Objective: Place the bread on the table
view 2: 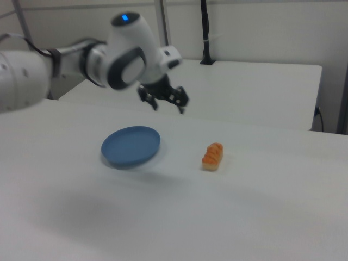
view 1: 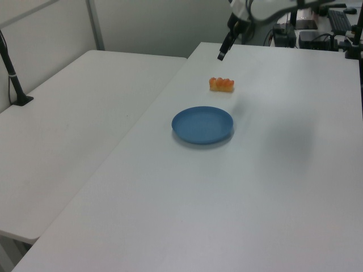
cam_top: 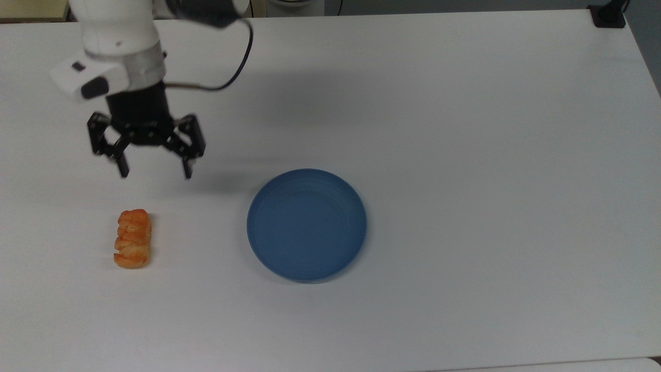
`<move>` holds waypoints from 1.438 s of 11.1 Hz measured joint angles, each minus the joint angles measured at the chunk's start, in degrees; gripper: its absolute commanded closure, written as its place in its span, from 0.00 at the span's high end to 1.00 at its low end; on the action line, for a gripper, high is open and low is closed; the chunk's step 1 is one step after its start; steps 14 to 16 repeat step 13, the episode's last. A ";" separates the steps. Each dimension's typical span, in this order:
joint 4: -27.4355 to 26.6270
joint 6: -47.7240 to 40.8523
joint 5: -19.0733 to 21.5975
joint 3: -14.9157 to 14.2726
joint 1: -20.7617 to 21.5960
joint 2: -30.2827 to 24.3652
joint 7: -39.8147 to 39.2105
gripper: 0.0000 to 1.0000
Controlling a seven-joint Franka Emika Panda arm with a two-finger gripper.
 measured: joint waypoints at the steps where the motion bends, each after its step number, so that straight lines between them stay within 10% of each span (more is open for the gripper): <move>1: -0.06 -7.24 -0.01 0.02 1.27 -3.47 1.23 1.00; 7: -7.63 -35.20 -8.56 -0.49 10.48 -20.73 13.77 1.00; 16: -16.64 -35.84 -10.55 -5.97 15.39 -29.20 17.23 1.00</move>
